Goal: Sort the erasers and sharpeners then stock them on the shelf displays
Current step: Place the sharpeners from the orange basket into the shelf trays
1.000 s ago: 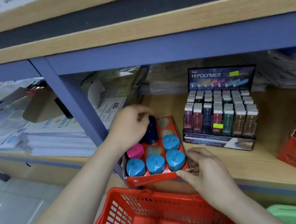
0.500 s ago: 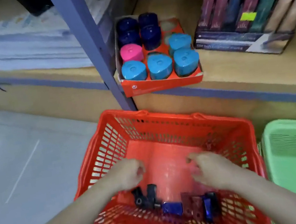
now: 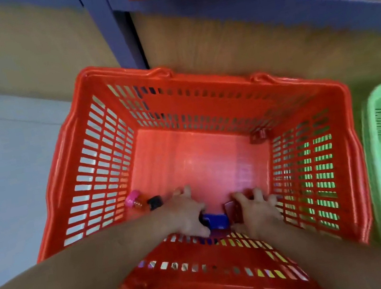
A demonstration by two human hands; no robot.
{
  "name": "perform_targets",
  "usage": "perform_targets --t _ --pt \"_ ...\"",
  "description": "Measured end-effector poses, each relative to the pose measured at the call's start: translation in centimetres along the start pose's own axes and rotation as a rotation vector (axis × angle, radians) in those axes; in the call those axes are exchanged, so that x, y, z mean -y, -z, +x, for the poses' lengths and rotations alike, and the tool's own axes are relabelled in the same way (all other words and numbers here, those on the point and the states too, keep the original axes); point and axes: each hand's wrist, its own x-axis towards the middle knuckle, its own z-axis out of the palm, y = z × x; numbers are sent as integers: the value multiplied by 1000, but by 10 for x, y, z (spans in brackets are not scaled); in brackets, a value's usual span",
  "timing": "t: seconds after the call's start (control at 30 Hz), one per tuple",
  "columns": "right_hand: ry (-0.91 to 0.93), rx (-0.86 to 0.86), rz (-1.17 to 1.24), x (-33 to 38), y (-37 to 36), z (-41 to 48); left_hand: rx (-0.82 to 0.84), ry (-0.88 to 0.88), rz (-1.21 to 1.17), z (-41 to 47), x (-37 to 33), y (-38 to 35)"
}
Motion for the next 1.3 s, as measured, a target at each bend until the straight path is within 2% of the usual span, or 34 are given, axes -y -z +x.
perform_targets --t 0.13,0.23,0.4,0.53,0.63,0.7,0.77,0.87,0.93,0.97,1.1,1.23,1.3 --pt "28 -86 120 7 -12 5 -159 -98 -4 5 -2 -1" --pt "61 -146 365 18 -14 7 -325 -161 23 11 7 2" --pt "58 -70 1029 38 9 9 -255 -92 127 18 17 -3" --pt "-7 16 1329 30 18 9 -266 -68 156 18 20 3" --pt "2 70 1459 26 24 5 -343 0 104 16 33 6" --pt "1 98 1507 25 30 0 -400 79 15 17 42 7" --pt "-13 138 1542 22 34 -5 -487 124 -178 16 49 14" --pt "26 202 1572 22 49 -13 -619 111 -771 5 52 35" --pt "103 227 1511 26 62 -19 -648 -7 -1222 -11 48 53" --pt "150 234 1452 28 69 -24 -674 -57 -1340 -21 46 60" --pt "297 199 1174 41 90 -36 -799 -175 -1403 -51 32 86" --pt "339 236 1457 55 101 -50 -852 -213 -1394 -68 9 103" --pt "369 246 1528 56 106 -58 -867 -246 -1468 -80 -2 108"
